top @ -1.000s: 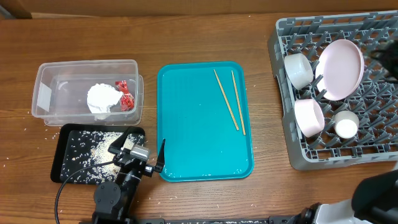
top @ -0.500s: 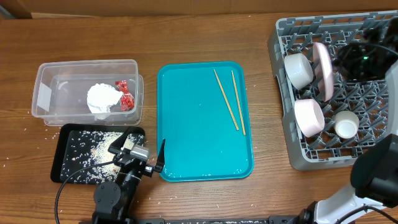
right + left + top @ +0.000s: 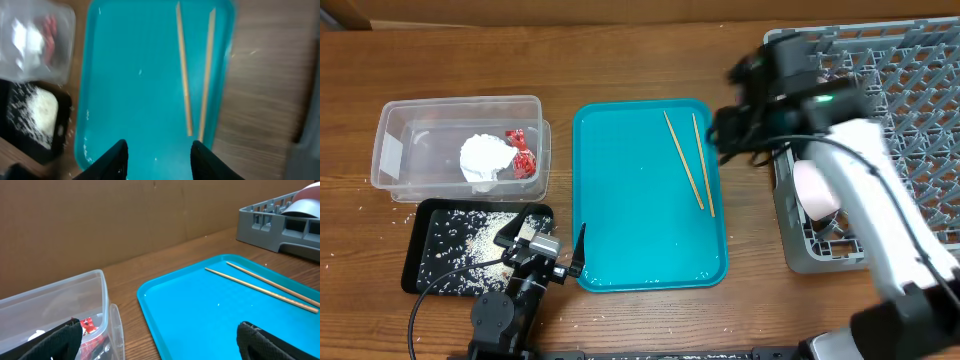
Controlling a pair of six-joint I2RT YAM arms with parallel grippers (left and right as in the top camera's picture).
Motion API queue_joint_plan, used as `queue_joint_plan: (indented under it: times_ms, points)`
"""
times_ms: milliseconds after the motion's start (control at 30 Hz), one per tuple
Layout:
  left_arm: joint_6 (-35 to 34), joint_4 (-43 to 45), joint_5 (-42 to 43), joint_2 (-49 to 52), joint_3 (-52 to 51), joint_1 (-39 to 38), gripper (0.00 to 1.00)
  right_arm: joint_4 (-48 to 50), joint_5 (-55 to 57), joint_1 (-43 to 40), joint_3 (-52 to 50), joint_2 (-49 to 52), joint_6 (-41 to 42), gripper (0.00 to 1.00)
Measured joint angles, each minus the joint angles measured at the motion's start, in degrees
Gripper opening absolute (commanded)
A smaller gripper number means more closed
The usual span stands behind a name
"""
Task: Sort waste into correct bins and load items into the dishwasher
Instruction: 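Grasp one wooden chopstick on the tray with the right gripper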
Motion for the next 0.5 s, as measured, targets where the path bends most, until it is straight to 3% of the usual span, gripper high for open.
queue_joint_plan:
  times_ms: [233, 500]
  points:
    - [0.0, 0.0, 0.0, 0.0, 0.0, 0.0, 1.0, 12.7, 5.8, 7.0, -6.5, 11.6, 0.8, 0.42]
    - [0.0, 0.0, 0.0, 0.0, 0.0, 0.0, 1.0, 16.3, 8.9, 6.9, -6.6, 21.3, 0.8, 0.34]
